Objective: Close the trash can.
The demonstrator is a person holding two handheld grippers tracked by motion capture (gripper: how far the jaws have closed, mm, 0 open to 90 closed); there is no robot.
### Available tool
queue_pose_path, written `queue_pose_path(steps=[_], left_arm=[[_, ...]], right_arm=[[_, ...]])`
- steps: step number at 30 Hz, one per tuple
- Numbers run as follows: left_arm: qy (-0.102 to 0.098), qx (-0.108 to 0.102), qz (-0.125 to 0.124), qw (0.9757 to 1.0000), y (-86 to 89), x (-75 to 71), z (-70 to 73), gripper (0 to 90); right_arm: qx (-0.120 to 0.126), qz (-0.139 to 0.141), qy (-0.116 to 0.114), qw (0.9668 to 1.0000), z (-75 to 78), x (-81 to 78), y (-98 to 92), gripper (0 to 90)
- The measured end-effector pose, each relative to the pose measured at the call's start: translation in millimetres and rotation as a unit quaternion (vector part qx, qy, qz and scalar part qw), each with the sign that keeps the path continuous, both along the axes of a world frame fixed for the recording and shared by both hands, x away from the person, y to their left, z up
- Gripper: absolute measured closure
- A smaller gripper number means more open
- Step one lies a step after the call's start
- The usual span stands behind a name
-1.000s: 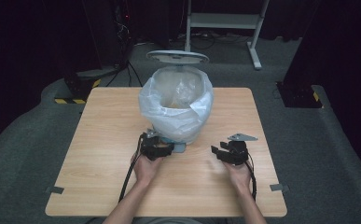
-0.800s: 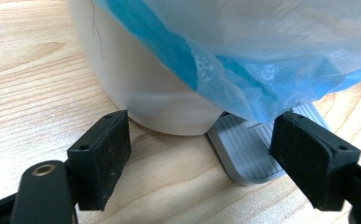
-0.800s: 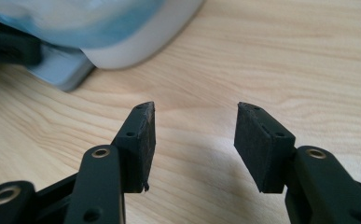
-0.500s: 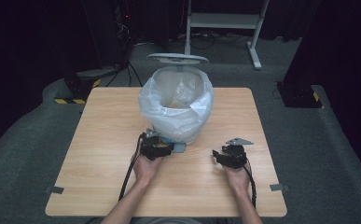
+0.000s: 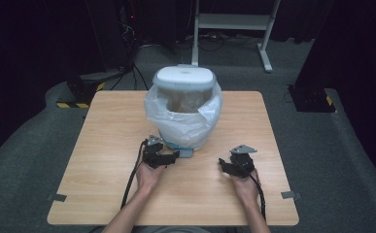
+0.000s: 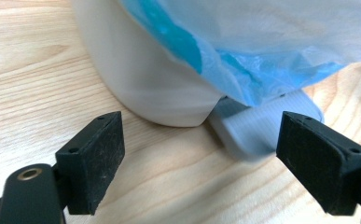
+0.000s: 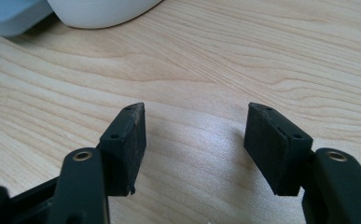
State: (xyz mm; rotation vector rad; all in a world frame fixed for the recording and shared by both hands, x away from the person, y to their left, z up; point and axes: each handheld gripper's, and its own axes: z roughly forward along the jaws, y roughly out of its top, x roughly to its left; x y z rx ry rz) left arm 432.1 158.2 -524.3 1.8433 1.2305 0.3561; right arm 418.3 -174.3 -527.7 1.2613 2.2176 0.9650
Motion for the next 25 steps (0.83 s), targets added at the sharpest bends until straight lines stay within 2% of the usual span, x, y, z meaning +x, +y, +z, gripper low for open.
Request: queue_pose_path(steps=[5,11,14,18,20,25], left_arm=[[0.001,0.012,0.011,0.9999,9.5,-7.1,-0.9,16.0],[0.006,0.042,0.023,0.9988,20.0,-14.8,-4.6,15.7],[0.003,0.075,0.03,0.9967,22.5,-17.5,-4.8,16.0],[-0.006,0.116,0.029,0.9928,22.0,-19.3,-5.1,16.9],[-0.007,0.121,0.031,0.9921,20.4,-19.7,-5.4,16.9],[-0.006,0.121,0.03,0.9922,20.5,-19.8,-5.4,16.9]], right_arm=[[-0.001,-0.001,0.0,1.0,0.0,0.1,0.0,37.8],[-0.001,-0.004,0.0,1.0,-0.1,0.0,0.2,36.8],[-0.002,-0.005,0.0,1.0,-0.1,-0.2,0.3,36.1],[-0.003,-0.012,0.003,0.9999,-0.3,0.0,0.3,30.1],[-0.003,-0.015,0.005,0.9999,-0.4,-0.5,0.4,27.9],[-0.005,-0.017,0.008,0.9998,-0.6,-1.2,1.4,23.2]])
